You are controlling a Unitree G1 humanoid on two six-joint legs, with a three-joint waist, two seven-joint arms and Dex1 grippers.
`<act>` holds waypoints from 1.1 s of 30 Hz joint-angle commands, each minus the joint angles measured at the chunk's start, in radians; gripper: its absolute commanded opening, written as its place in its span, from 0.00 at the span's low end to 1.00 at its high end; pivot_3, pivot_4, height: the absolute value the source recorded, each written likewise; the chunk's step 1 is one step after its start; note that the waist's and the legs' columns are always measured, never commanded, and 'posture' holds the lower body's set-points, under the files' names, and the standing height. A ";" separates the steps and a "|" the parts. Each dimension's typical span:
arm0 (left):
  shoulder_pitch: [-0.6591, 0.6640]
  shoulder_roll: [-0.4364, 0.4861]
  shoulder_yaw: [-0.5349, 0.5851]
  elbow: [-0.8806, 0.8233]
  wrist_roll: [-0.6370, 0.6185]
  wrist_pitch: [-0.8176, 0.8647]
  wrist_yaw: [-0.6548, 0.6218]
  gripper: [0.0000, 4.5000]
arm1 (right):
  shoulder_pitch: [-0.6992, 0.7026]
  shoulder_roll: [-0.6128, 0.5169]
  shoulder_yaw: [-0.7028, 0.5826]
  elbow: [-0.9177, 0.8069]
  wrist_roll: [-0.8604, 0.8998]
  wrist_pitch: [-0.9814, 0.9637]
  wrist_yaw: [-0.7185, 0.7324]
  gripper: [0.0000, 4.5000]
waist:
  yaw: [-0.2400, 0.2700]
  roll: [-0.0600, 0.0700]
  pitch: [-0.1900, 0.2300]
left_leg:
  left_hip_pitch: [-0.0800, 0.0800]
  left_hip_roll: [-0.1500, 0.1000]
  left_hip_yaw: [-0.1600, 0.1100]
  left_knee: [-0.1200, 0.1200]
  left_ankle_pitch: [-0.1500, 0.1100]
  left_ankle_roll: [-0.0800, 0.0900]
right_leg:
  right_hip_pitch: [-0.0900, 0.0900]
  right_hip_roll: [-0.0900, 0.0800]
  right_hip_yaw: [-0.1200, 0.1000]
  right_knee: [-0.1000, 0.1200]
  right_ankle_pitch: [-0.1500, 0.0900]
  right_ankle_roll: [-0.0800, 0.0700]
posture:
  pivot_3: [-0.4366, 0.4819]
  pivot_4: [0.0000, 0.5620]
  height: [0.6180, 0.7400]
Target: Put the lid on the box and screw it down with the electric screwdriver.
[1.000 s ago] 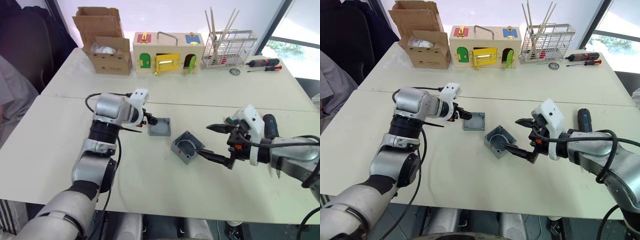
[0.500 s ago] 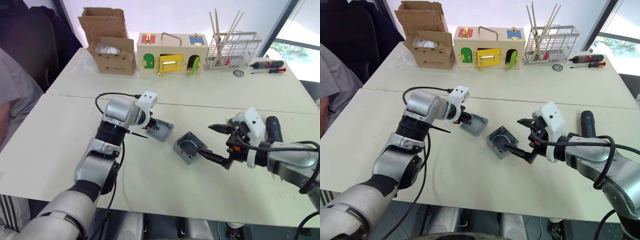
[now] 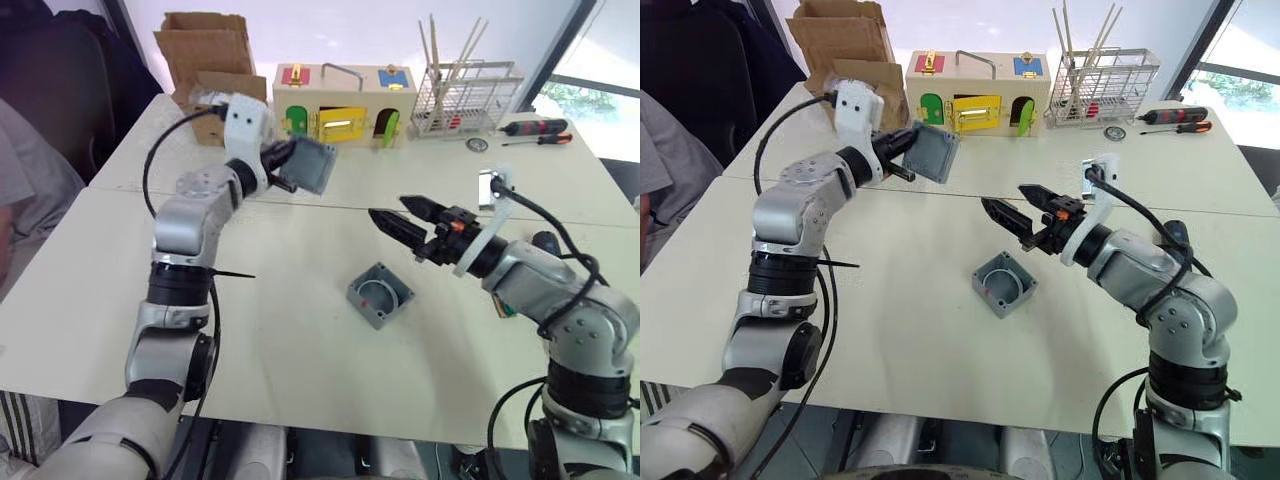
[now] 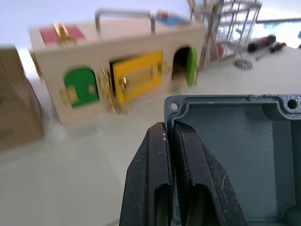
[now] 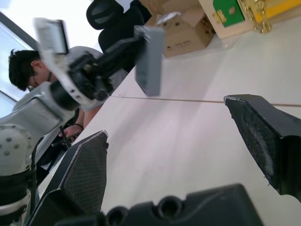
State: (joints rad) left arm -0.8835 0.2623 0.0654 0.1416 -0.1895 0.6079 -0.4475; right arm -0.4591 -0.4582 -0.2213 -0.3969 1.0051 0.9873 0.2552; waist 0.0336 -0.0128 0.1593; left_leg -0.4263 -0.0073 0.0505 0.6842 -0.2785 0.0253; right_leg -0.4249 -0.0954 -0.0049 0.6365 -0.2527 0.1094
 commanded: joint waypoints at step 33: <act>0.063 -0.073 -0.083 -0.190 -0.066 -0.050 -0.025 0.00 | -0.134 0.176 -0.041 0.179 0.016 -0.083 0.008 0.62 | -0.024 0.000 0.000 | 0.000 0.003 -0.001 0.000 0.000 0.001 | -0.001 0.005 -0.001 0.005 0.000 0.000 | 0.48 0.27 0.92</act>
State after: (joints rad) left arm -0.8161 0.1919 -0.0225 -0.0044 -0.2418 0.5736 -0.4738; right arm -0.5841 -0.2887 -0.2446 -0.1941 1.0019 0.9255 0.2589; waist 0.0099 -0.0127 0.1593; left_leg -0.4263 -0.0048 0.0496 0.6843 -0.2788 0.0264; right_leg -0.4254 -0.0905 -0.0055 0.6415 -0.2528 0.1097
